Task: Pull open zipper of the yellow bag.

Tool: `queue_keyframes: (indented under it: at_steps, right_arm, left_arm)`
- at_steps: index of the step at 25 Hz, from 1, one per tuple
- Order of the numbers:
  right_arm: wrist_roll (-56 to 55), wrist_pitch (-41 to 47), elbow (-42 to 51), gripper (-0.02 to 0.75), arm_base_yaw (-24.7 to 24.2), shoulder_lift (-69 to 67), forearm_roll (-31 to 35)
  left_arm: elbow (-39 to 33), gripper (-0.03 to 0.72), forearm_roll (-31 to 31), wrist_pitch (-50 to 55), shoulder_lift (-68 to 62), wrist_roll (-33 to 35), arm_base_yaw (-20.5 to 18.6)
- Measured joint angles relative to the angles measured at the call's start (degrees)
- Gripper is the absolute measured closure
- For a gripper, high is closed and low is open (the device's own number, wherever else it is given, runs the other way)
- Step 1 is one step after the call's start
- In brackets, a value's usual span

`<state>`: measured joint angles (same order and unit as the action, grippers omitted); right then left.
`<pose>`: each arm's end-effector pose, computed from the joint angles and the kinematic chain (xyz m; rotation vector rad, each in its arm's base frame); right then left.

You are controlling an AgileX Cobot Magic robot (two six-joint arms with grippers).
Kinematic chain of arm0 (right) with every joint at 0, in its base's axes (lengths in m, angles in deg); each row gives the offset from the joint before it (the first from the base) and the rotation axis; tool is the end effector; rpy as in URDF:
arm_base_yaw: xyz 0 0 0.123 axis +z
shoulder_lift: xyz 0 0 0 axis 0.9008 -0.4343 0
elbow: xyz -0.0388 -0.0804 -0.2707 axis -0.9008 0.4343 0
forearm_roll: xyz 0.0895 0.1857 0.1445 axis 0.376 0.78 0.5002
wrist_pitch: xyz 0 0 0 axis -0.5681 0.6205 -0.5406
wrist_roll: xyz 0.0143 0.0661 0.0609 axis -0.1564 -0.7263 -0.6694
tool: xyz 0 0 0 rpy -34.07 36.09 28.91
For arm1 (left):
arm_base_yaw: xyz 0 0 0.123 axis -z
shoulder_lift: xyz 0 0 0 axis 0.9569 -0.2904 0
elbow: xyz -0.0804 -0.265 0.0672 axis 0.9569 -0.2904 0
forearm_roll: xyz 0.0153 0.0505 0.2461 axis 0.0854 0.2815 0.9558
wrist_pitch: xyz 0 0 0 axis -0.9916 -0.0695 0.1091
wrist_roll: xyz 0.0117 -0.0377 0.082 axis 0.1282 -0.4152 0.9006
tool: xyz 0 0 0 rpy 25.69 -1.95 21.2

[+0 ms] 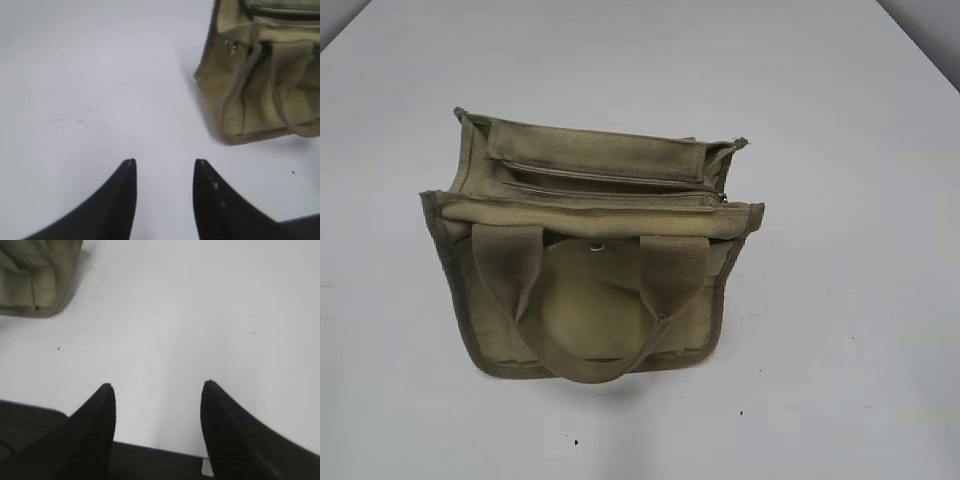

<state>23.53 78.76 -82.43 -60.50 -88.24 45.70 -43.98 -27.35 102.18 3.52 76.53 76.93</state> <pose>0.0168 0.0111 0.2709 -0.3477 2.2051 0.0525 -0.0017 -0.0077 0.2825 0.1728 2.0630 -0.0985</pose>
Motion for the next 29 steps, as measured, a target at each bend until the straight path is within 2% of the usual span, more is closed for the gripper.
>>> queue_keyframes:
  at_steps: [2, 5, 29]
  right_arm:
    - [0.0, 0.0, 0.0, 0.31, -2.2, 3.7, 0.0]
    - [0.0, 0.0, 0.0, 0.31, -3.5, 7.8, 0.0]
    - [0.0, -0.1, 0.1, 0.31, -3.8, 9.1, 2.1]
  left_arm:
    - [0.0, 0.388, 0.0, -0.1, 1.3, 0.0, -3.5]
    - [0.0, 0.388, 0.0, -0.3, 2.7, 0.0, -5.2]
    - [-0.1, 0.389, 0.0, -0.3, 2.7, 0.0, -5.2]
